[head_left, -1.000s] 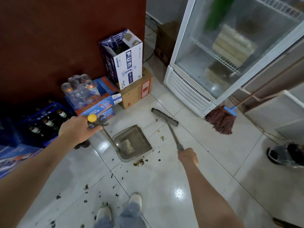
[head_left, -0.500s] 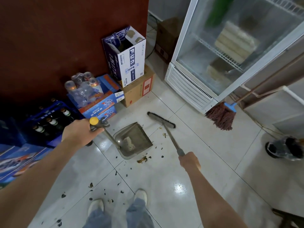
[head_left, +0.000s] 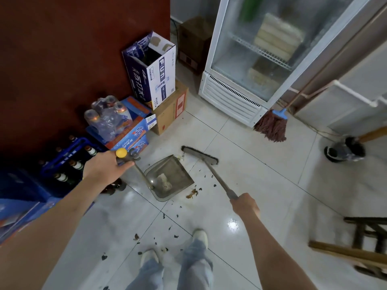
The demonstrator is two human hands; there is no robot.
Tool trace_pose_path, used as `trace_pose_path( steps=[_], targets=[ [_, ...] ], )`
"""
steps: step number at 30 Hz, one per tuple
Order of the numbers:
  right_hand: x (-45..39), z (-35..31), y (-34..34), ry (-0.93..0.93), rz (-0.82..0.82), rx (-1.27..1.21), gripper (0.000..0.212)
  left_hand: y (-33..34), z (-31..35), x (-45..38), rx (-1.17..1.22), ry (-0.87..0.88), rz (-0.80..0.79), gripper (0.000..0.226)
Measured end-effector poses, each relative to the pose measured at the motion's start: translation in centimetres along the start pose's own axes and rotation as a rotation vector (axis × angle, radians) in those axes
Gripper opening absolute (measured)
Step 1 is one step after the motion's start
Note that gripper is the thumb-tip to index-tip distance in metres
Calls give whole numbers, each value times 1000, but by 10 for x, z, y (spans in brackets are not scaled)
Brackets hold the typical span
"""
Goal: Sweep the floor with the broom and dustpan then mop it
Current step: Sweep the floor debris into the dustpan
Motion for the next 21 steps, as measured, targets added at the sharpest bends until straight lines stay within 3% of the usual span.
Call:
trace_pose_path(
  steps=[6,21],
  targets=[
    [11,7,15,13,15,-31,33,2,-17,4,-45,5,-30,49],
    [-20,23,24,9,-63,-159,30,3,-18,3,0,20,10,47]
  ],
)
Point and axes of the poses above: each hand's wrist, its own x-axis away from the middle knuckle, its own y-axis out of the palm, z = x × y, the point moved 7 cm from there along -x, towards the middle knuckle, and after that the axes turned 13 degrees about -z, right-handed, at the moved point
